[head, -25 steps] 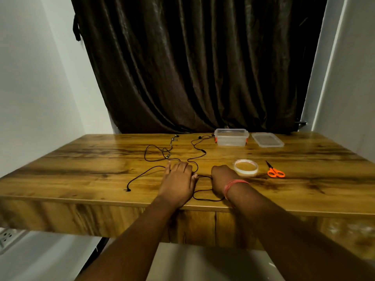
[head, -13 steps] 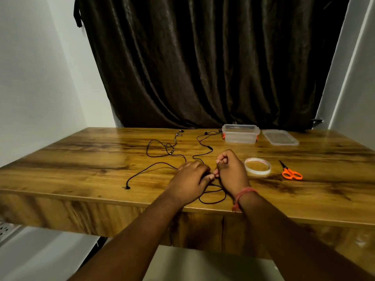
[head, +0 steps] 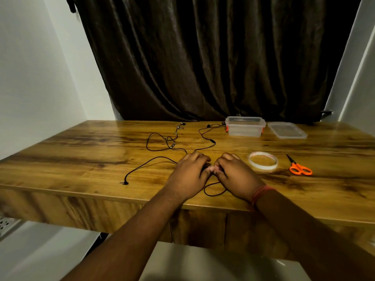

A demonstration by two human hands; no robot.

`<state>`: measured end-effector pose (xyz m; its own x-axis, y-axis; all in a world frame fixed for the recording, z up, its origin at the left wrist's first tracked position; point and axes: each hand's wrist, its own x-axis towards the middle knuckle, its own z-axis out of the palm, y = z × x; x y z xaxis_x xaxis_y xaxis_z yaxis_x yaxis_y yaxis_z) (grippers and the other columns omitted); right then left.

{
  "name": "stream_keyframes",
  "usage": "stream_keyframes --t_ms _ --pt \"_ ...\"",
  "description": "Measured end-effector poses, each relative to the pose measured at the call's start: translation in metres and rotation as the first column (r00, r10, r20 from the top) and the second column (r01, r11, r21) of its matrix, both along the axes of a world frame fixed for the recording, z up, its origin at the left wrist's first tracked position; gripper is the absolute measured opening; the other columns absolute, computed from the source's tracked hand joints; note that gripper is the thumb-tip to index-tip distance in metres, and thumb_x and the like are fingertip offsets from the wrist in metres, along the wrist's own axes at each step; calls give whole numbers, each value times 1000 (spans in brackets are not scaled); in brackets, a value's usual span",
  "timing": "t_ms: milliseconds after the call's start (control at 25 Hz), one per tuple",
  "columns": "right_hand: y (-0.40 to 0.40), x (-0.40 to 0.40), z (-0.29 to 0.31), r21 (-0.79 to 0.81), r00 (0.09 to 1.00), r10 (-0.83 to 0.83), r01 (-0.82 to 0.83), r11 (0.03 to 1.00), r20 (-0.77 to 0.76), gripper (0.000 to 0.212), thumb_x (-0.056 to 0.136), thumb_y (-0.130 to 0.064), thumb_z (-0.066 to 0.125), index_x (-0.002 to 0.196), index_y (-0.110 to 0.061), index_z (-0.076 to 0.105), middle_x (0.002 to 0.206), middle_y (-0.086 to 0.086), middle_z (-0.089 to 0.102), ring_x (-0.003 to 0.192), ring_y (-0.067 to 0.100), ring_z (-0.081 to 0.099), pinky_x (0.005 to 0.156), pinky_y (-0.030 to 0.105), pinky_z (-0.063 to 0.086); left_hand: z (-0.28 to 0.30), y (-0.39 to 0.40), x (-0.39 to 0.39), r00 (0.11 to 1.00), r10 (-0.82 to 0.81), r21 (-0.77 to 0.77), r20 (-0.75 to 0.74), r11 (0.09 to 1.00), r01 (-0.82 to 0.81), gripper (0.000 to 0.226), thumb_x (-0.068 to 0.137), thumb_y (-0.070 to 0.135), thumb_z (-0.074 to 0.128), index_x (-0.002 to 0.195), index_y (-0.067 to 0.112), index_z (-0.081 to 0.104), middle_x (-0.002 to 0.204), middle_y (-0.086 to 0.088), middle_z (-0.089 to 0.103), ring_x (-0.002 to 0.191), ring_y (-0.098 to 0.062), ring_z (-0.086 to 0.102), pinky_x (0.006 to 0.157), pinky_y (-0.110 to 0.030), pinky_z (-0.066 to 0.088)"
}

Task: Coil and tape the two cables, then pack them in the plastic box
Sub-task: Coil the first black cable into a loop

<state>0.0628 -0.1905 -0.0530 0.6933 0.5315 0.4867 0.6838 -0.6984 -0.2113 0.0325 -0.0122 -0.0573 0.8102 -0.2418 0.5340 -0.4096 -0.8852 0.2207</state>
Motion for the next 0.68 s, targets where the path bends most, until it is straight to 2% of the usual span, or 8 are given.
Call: stream_keyframes --t_ms 200,280,360,400,440,520,600,680 --pt "14 -2 14 264 997 78 -72 962 -12 15 98 -11 47 89 -23 44 86 -5 52 73 12 49 62 28 41 9 -5 -1 990 25 10 137 1000 -27 29 101 42 39 103 23 60 99 6 60 97 -14 50 93 -35 37" --pt "23 0 19 356 995 100 -98 929 12 15 97 -5 47 92 -18 49 88 -5 49 68 10 50 59 18 40 12 -3 1 985 61 -85 162 995 -48 23 101 37 42 98 23 60 94 8 59 93 -12 50 89 -34 38" --pt "32 6 20 466 995 98 -77 881 -23 19 96 2 44 100 -14 54 93 -5 47 65 10 54 61 6 39 13 0 1 991 57 -280 125 960 -20 20 101 31 45 93 22 61 88 9 59 87 -10 52 81 -32 41" --pt "34 11 22 531 994 87 -41 847 -62 22 97 4 42 103 -13 56 96 -5 48 64 8 57 65 4 41 14 2 1 999 18 -435 50 900 6 21 101 28 46 90 21 62 83 9 61 81 -9 54 76 -32 43" --pt "36 16 23 589 992 73 4 808 -107 25 98 4 41 104 -13 57 99 -3 49 62 5 58 66 6 44 15 3 1 997 -61 -609 -40 793 24 22 101 26 47 87 20 63 78 7 62 75 -8 56 72 -32 44" --pt "36 22 24 655 988 33 74 752 -149 24 100 1 41 100 -16 59 104 -1 52 57 4 57 58 12 48 18 6 1 946 -296 -865 -132 501 36 25 102 19 47 84 17 65 73 2 63 70 -11 57 74 -33 45" --pt "34 26 21 622 995 -4 63 780 -96 22 99 -1 45 96 -16 62 103 -2 53 65 -2 55 57 11 45 21 8 -1 830 -548 -972 -100 234 38 22 100 13 47 88 10 66 71 -3 64 70 -15 60 78 -34 50" --pt "37 27 14 452 1000 11 -9 892 -2 20 96 -2 50 99 -18 63 101 -6 51 79 1 54 68 19 48 27 9 -5 747 -664 -999 -11 44 24 18 95 12 49 93 4 65 74 -9 67 75 -20 66 80 -34 57"
